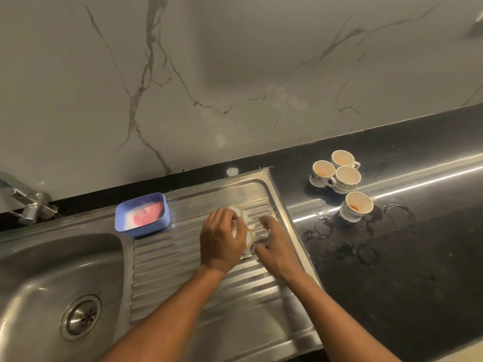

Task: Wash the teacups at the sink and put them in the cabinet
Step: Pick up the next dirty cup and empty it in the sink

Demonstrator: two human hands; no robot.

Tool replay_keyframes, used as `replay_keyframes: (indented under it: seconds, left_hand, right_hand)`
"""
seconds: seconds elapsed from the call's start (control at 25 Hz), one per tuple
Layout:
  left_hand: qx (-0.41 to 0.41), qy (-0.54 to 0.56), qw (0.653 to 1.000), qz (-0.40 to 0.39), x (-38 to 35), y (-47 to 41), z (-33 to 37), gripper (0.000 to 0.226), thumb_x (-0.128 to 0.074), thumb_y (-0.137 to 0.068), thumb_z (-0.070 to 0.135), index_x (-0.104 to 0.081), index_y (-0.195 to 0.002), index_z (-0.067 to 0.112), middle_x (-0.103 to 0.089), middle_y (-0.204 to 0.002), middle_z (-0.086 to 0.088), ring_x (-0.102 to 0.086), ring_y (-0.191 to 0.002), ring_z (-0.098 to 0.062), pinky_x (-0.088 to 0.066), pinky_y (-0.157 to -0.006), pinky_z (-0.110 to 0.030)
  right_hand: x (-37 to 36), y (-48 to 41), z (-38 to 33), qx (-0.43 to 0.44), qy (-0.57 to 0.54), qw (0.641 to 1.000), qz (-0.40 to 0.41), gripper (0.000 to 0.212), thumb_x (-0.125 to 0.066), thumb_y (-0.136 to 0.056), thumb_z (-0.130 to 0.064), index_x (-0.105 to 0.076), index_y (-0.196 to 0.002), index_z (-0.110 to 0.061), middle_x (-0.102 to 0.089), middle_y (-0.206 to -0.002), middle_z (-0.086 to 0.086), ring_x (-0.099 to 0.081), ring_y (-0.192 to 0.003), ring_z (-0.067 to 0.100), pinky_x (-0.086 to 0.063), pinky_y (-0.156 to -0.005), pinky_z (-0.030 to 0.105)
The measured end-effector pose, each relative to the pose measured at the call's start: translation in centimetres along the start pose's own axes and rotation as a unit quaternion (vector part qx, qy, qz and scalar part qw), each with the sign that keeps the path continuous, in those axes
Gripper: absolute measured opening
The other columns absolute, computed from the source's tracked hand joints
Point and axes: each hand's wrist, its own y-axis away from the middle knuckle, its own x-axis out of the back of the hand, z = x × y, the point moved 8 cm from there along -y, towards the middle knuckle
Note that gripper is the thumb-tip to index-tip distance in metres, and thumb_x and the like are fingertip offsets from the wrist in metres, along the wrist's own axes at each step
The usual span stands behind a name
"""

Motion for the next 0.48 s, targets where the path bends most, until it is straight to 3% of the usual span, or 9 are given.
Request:
replay_keyframes:
  seconds: [0.04,0.2,0.36,0.48]
  left_hand:
    - [-0.051,0.000,0.999,-0.007,-0.7,-0.5,2.0,0.009,-0.058,-0.093,0.022,-0.061,-0.090,0.014,-0.060,-0.083,-0.001,-0.056,-0.076,-0.018,-0.051,-0.064,-0.035]
    - [-0.165,-0.010,0.982,-0.090,-5.1,-2.0,7.9,0.020,-0.062,-0.087,0.018,-0.066,-0.106,0.013,-0.065,-0.097,-0.004,-0.058,-0.091,-0.021,-0.051,-0.077,-0.040]
    - [-0.198,-0.016,0.967,-0.162,-9.7,-3.3,11.9,0.032,-0.060,-0.090,0.020,-0.066,-0.121,0.012,-0.068,-0.113,-0.006,-0.061,-0.105,-0.021,-0.054,-0.091,-0.040]
    - [-0.234,-0.037,0.950,-0.204,-13.0,-4.0,14.6,0.035,-0.060,-0.093,0.019,-0.063,-0.127,0.014,-0.066,-0.121,-0.005,-0.059,-0.112,-0.021,-0.050,-0.098,-0.040]
  right_hand:
    - [1.3,-0.4,-0.2,0.004,0.004,1.000,0.018,0.058,-0.065,-0.086,-0.011,-0.047,-0.141,-0.014,-0.055,-0.137,0.002,-0.052,-0.122,0.013,-0.039,-0.092,0.008]
    - [7.0,-2.3,-0.2,0.031,0.044,0.994,0.099,0.045,-0.066,-0.090,-0.018,-0.052,-0.133,-0.015,-0.061,-0.129,0.003,-0.054,-0.119,0.017,-0.046,-0.101,0.032]
    - [12.3,-3.2,2.7,0.008,0.125,0.981,0.150,0.052,-0.074,-0.083,-0.019,-0.054,-0.132,-0.015,-0.060,-0.129,0.003,-0.051,-0.121,0.020,-0.038,-0.099,0.025]
    - [16.3,-2.9,3.7,0.019,0.164,0.964,0.211,0.044,-0.074,-0.079,-0.014,-0.058,-0.120,-0.010,-0.060,-0.117,0.007,-0.052,-0.112,0.024,-0.045,-0.096,0.034]
